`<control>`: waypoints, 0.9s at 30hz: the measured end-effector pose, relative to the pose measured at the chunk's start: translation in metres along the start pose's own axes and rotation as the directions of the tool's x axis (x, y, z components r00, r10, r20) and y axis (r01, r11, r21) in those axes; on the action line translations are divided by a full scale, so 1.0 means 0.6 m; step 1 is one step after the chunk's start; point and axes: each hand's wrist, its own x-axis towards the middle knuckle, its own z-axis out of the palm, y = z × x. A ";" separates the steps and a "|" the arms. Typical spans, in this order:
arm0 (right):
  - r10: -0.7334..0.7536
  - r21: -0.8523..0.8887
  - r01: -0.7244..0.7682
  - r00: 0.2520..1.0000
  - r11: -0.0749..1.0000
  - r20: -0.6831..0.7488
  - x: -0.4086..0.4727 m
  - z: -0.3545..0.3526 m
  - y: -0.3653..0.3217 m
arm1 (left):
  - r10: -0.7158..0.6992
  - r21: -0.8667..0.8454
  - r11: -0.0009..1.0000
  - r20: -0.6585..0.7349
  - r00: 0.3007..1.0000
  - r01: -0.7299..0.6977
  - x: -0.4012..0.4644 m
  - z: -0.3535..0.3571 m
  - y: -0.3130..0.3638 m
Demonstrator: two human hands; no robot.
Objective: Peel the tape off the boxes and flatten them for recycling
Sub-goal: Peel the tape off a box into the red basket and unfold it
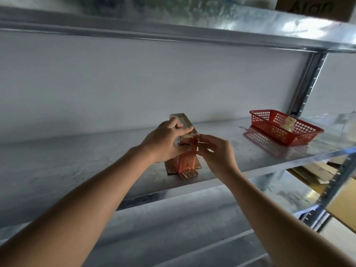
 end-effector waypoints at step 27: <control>-0.527 -0.635 0.742 0.635 0.214 0.565 0.103 -0.116 -0.013 | -0.127 -0.147 0.977 0.199 0.972 0.157 0.092 -0.027 -0.006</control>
